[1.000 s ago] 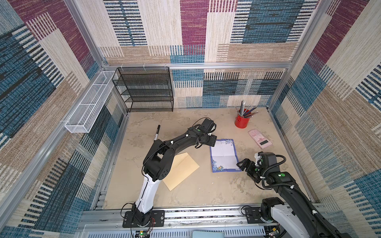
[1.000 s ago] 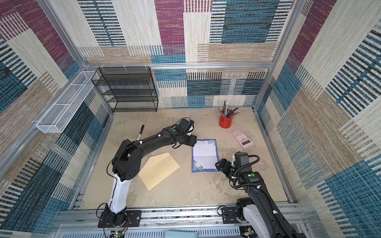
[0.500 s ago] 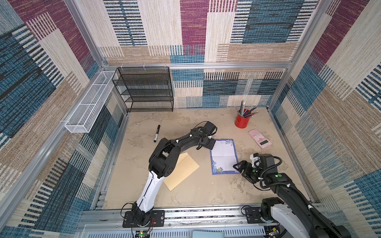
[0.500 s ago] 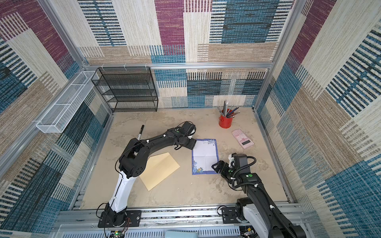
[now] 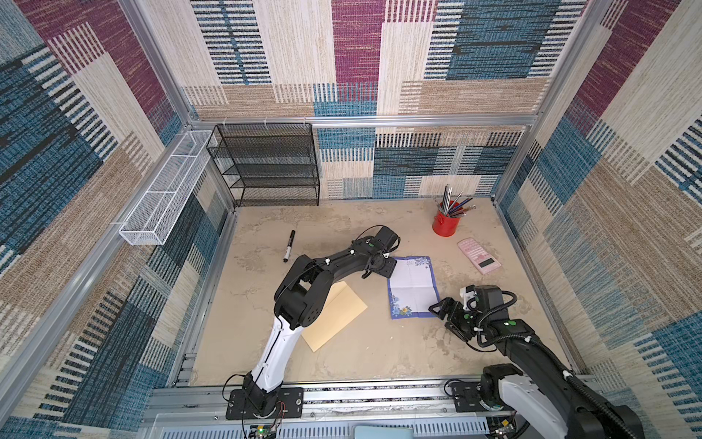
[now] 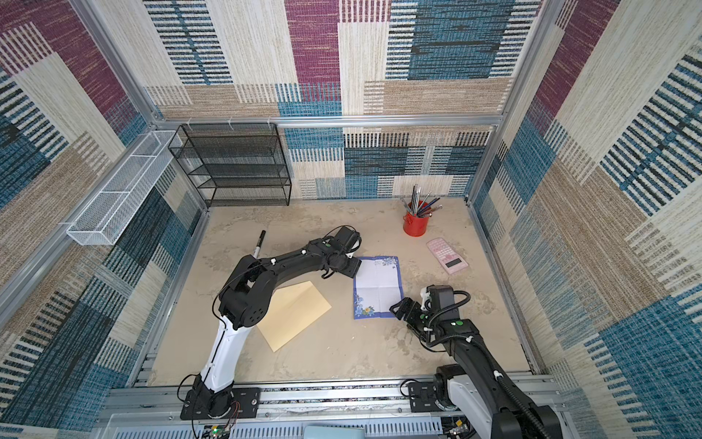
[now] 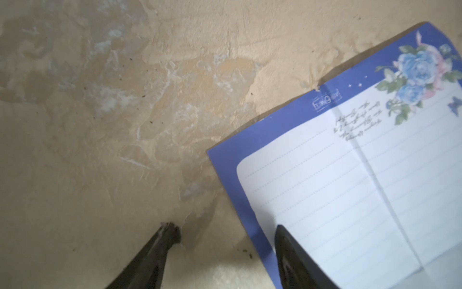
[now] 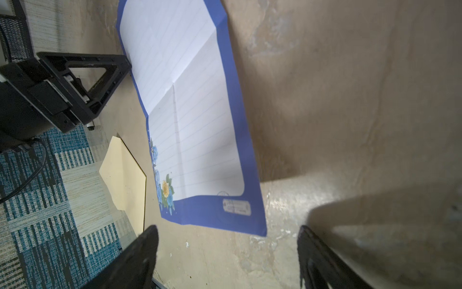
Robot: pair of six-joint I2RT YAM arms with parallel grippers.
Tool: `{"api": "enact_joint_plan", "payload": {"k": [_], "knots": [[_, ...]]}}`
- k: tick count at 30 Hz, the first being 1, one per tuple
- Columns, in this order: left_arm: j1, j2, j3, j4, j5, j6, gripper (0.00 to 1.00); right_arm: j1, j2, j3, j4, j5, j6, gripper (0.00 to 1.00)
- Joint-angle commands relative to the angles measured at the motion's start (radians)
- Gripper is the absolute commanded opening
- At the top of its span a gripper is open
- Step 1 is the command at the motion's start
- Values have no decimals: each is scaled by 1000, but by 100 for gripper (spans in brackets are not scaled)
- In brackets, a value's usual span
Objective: Fold the letter paper in half and place it into the envelope
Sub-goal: Fold the letter paper at the center of the board.
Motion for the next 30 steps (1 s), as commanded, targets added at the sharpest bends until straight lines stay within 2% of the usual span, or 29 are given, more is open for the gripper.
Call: {"api": "enact_joint_plan", "payload": {"k": [1, 11, 20, 30], "knots": [[0, 14, -9, -30, 22, 13, 68, -2, -3, 15, 74, -5, -23, 88], [2, 27, -22, -21, 33, 5, 67, -2, 75, 89, 166, -65, -46, 88], [3, 45, -31, -15, 57, -4, 67, -2, 101, 78, 268, -124, -23, 88], [3, 62, -34, -22, 80, -2, 65, -2, 128, 108, 340, -122, 0, 88]]}}
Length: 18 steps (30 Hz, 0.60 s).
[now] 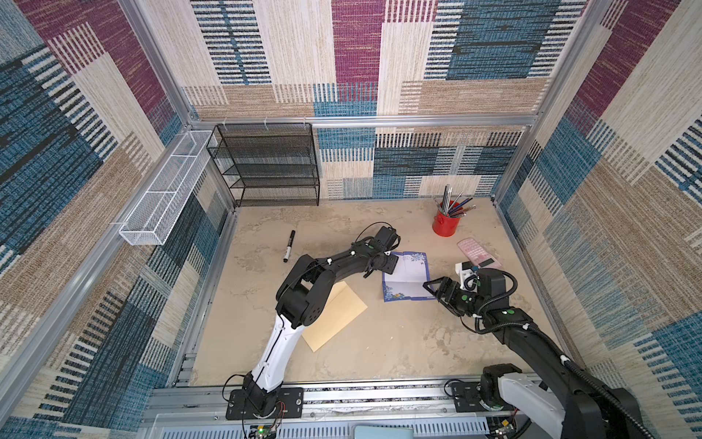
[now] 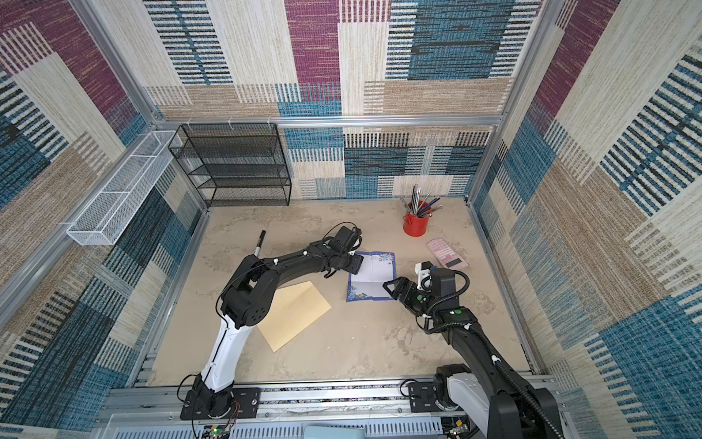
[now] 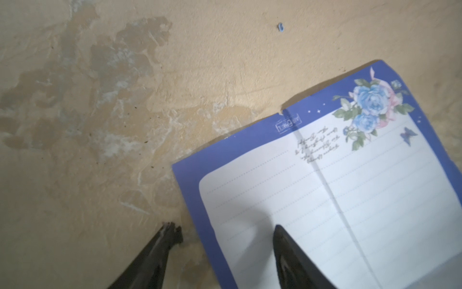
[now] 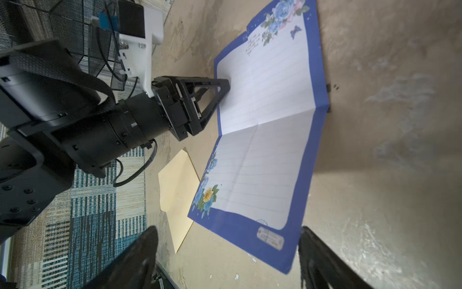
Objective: Fold the letter paper in half and place it into the envelope
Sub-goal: Fold the letter paper at the center of the board.
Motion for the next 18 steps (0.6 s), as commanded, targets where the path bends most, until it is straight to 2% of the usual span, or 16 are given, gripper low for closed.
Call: {"api": "enact_joint_plan", "payload": {"k": [1, 13, 18], "knots": [[0, 32, -16, -162, 86, -2, 65, 0, 25, 10, 68, -17, 18, 88], [1, 21, -49, -165, 153, 10, 65, 0, 128, 89, 149, -3, 13, 88], [4, 36, -41, -168, 218, 20, 65, 0, 198, 131, 201, -6, 22, 89]]}}
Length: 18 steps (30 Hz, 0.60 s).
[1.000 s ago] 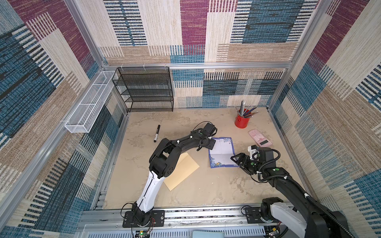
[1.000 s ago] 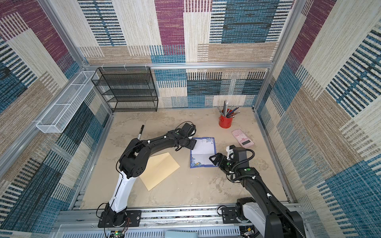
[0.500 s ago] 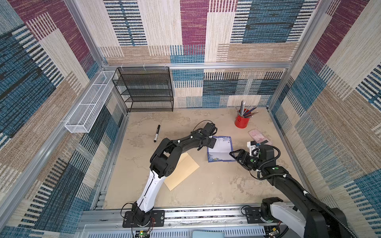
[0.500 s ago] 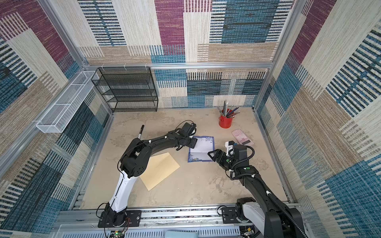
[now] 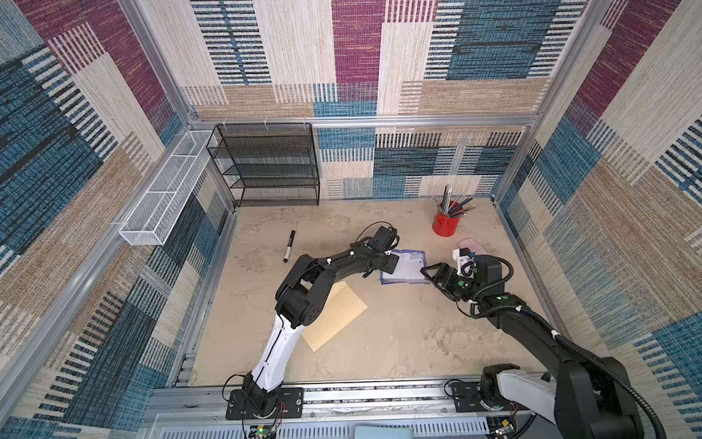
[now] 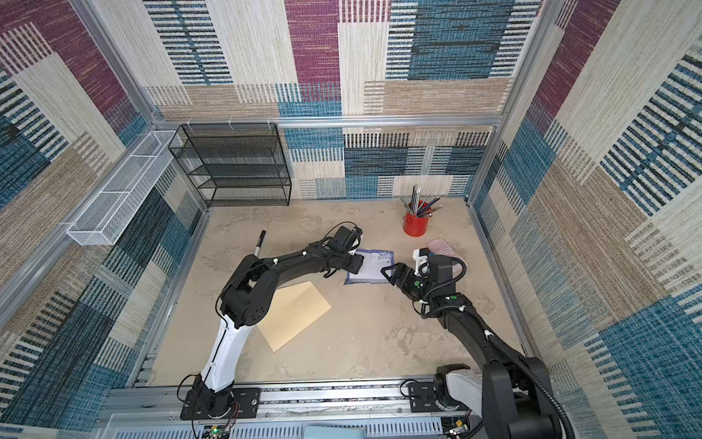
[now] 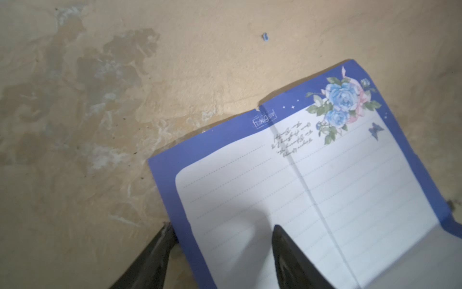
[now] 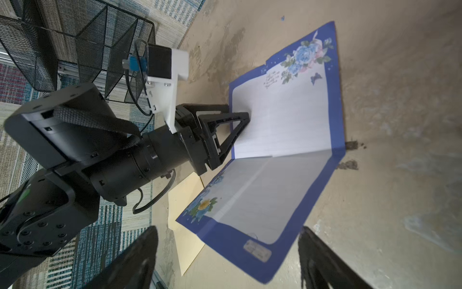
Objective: Fold the letter paper in half and place it into the envelope
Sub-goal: Fold the letter paper at the center of the board.
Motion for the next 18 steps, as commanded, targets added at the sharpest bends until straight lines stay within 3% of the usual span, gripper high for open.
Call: {"api": "enact_joint_plan", "payload": {"k": [1, 11, 18], "knots": [[4, 36, -15, -216, 170, -5, 65, 0, 35, 32, 81, -6, 8, 89], [44, 52, 46, -229, 299, 3, 64, -1, 172, 124, 126, 8, -11, 89], [75, 73, 100, -239, 344, -20, 65, 0, 169, 102, 104, 49, -27, 89]]}}
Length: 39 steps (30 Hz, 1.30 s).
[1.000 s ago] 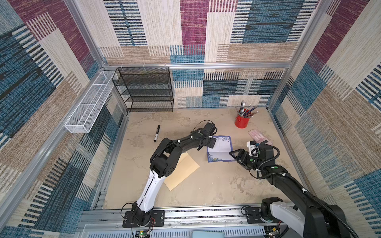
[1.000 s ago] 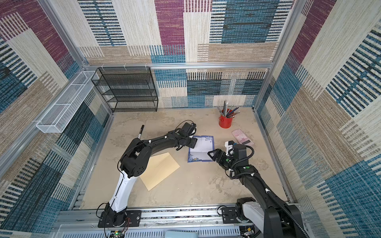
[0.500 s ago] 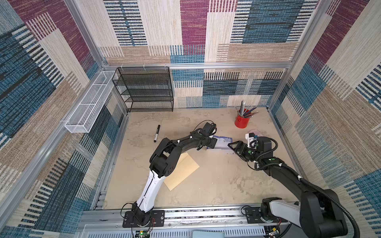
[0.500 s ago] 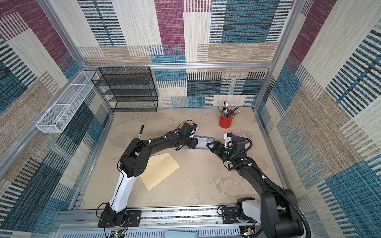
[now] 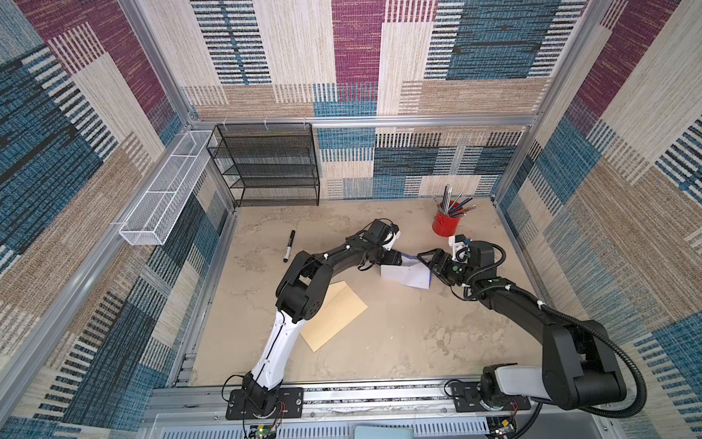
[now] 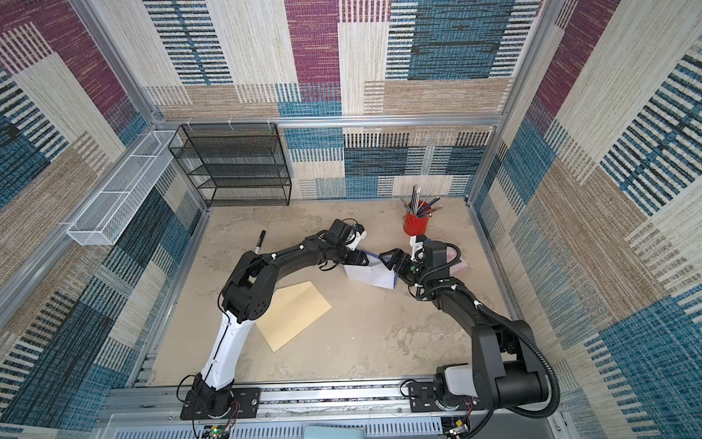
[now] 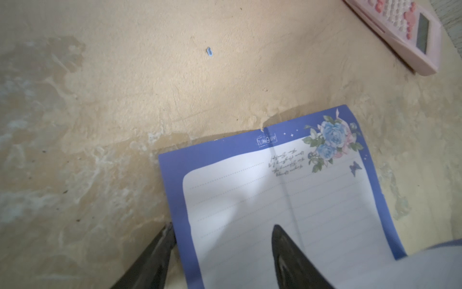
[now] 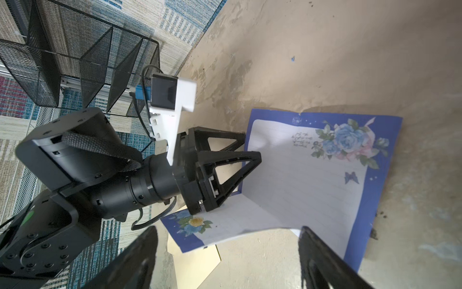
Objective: Fold the letter paper in half and place it into the envelope
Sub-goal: Fold the letter paper at the center of the board.
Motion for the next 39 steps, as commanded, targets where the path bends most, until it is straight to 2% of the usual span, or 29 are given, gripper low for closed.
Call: {"api": "enact_joint_plan", "payload": {"k": [1, 9, 19, 25, 32, 39], "knots": [[13, 26, 2, -197, 47, -37, 65, 0, -13, -21, 13, 29, -15, 89], [39, 27, 42, -197, 60, -58, 66, 0, 3, -32, 6, 46, -9, 89], [84, -49, 50, -146, 75, -98, 73, 0, 37, -30, 6, 67, -14, 89], [101, -72, 46, -124, 83, -116, 73, 0, 61, -12, 18, 65, -12, 89], [170, -194, -110, 28, 82, -198, 77, 0, 95, 34, 13, 73, -12, 90], [223, -405, -289, 129, 36, -212, 77, -7, 142, 97, -4, 111, -24, 90]]}}
